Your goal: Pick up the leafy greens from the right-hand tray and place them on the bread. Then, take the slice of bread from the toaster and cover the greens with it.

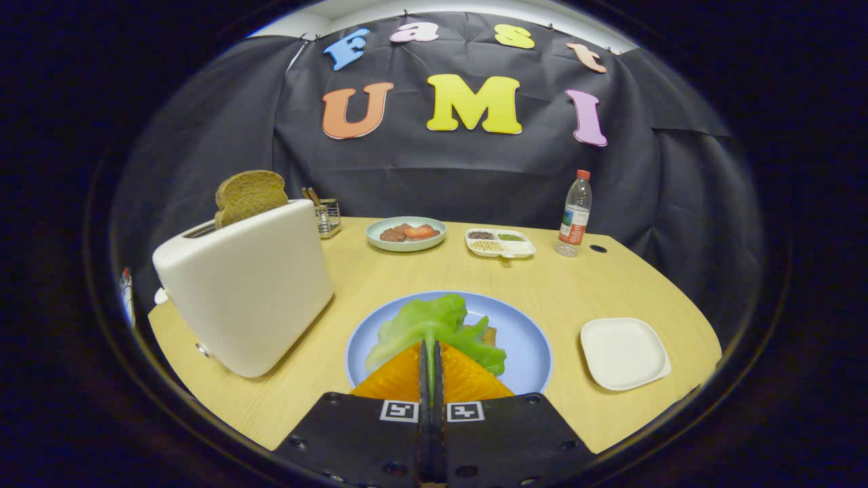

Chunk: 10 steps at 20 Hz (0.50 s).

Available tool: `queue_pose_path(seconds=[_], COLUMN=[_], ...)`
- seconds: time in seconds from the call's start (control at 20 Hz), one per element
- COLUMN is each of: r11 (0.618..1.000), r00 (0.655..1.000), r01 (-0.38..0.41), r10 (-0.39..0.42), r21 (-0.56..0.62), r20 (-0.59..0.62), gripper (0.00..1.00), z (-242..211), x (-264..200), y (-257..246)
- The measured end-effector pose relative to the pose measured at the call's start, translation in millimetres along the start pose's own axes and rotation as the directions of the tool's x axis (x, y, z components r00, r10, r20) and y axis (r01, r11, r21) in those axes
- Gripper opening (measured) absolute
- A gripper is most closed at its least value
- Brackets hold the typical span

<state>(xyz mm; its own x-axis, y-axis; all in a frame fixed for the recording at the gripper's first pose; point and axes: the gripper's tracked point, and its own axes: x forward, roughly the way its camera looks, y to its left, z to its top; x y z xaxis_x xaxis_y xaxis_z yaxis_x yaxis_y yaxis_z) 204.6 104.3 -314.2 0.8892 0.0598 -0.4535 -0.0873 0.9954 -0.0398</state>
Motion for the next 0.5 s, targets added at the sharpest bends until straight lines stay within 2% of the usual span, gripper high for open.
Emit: queue_pose_path(seconds=[0.25,0.3,0.4,0.45,0.5], r11=[1.000,1.000,0.999,0.999,0.998], r00=[0.999,0.998,0.998,0.996,0.995], r01=[0.010,0.017,-0.004,-0.017,-0.025], r10=[-0.010,-0.016,0.006,0.021,0.029], r21=[0.014,0.015,0.033,0.042,0.050], r20=[-0.051,-0.057,-0.070,-0.084,-0.095], gripper=[0.02,0.10,0.10,0.14,0.30], z=[-13.0,-13.5,-16.6,-20.7,-23.0], x=[11.4,10.7,13.0,13.9,14.1], y=[2.0,0.1,3.9,5.1,5.1])
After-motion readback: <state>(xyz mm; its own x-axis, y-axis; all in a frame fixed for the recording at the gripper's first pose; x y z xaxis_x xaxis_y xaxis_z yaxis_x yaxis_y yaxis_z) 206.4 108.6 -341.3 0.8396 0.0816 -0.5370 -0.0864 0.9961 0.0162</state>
